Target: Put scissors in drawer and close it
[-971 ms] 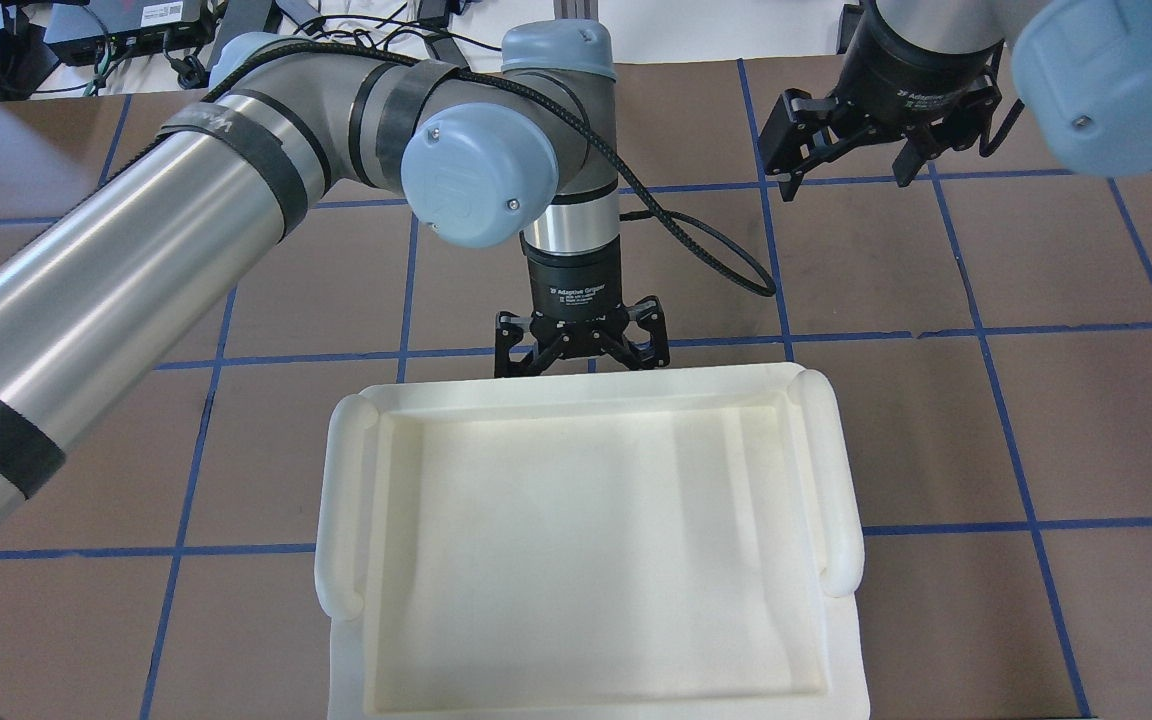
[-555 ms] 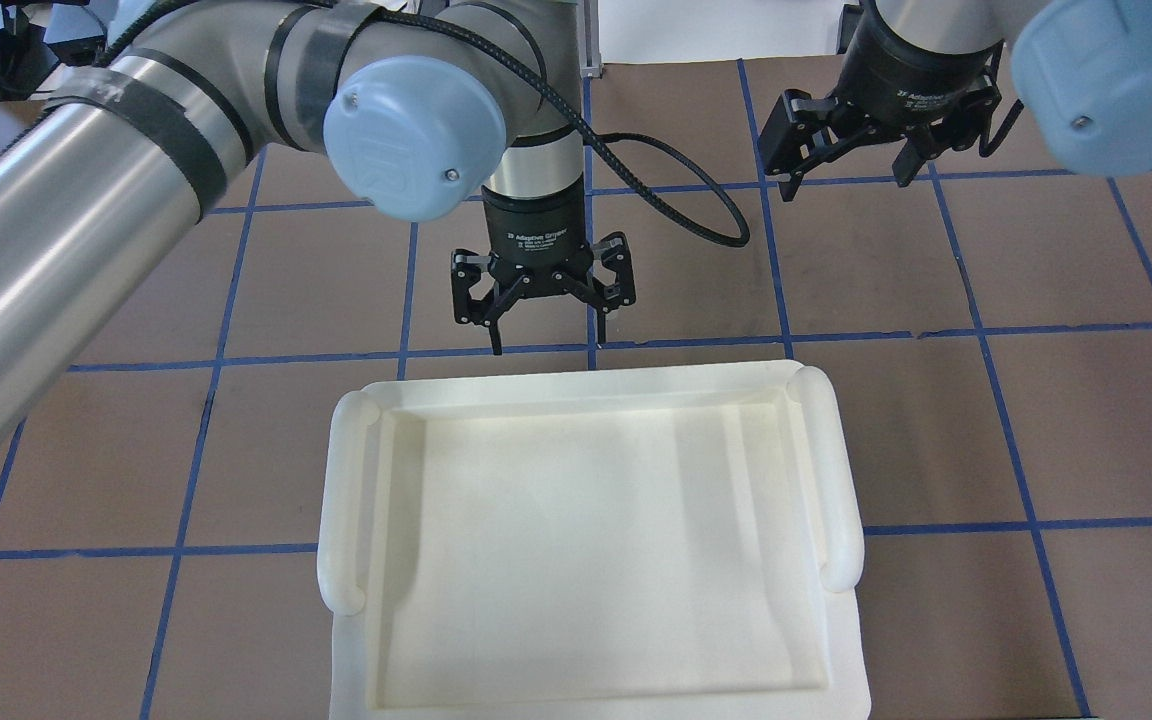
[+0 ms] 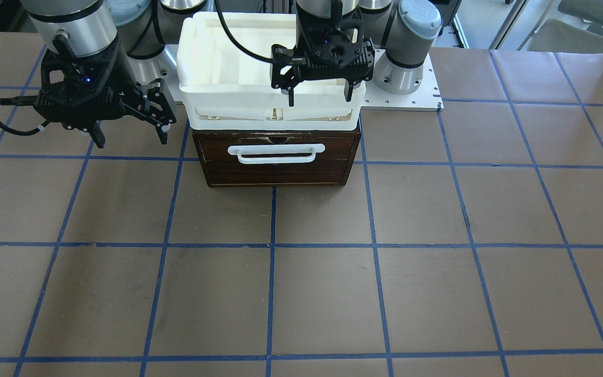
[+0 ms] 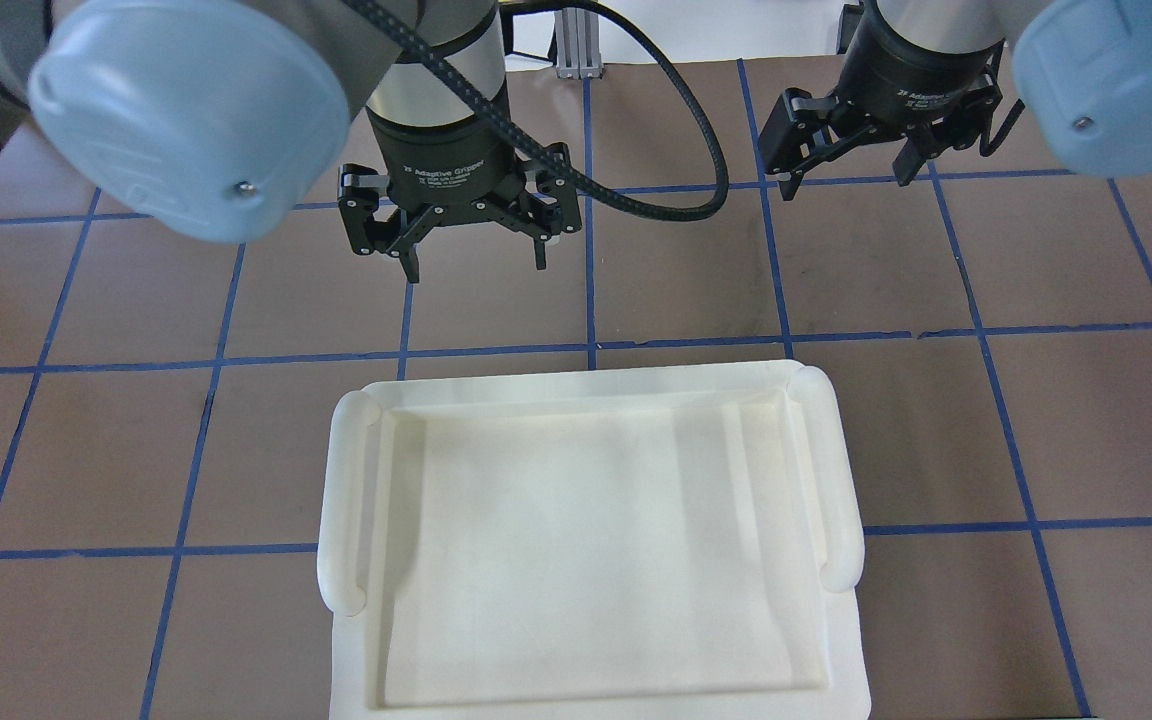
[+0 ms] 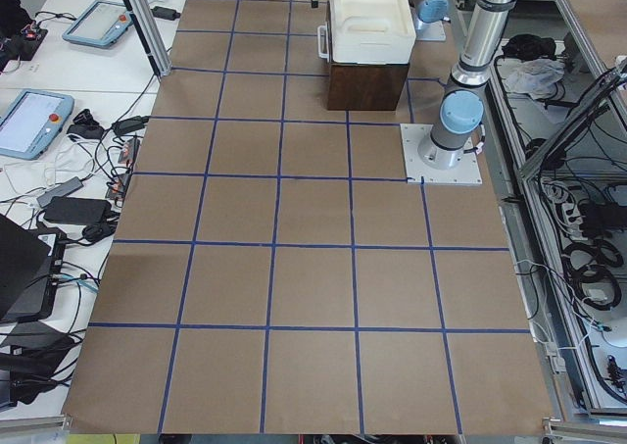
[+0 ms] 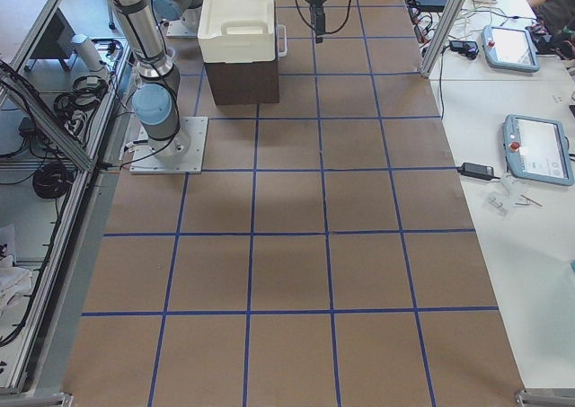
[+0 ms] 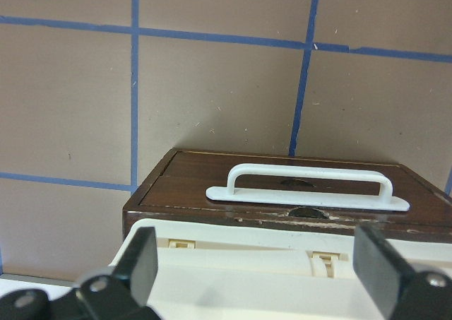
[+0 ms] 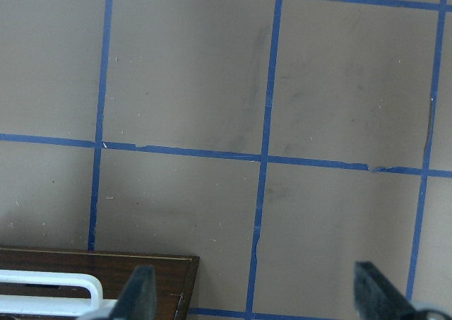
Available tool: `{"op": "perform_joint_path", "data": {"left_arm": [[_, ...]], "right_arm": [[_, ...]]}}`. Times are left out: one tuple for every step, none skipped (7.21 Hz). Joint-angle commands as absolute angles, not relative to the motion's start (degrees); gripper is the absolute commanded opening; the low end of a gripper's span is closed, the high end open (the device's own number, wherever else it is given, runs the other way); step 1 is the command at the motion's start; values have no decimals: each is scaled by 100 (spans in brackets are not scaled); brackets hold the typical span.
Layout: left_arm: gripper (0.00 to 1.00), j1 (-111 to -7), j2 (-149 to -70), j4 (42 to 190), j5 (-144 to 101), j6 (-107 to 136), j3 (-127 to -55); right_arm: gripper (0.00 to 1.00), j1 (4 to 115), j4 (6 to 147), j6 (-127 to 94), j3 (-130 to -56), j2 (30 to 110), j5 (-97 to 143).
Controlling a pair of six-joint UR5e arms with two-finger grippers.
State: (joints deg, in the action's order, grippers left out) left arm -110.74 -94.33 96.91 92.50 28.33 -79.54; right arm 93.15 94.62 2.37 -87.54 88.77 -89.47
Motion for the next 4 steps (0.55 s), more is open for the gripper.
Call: {"op": "perform_joint_path", "data": {"left_arm": [[100,-10996,-9167,9136,9290,2937,-8496],[100,-10656,-9123,8706,9255,2257,-8664],[100,-10391,-9045,8710,9229,1336,-8710],[100,-10128,-8974,8710,9237,283,-8693]], "right_arm": [[100,9316,9457,237,-8754,8877,-8947],[100,9308,9457,237,-8754,8877,-8947],[100,9308,9457,237,-8754,8877,-8947],[100,9316,9457,237,-8754,8877,-8947]]}}
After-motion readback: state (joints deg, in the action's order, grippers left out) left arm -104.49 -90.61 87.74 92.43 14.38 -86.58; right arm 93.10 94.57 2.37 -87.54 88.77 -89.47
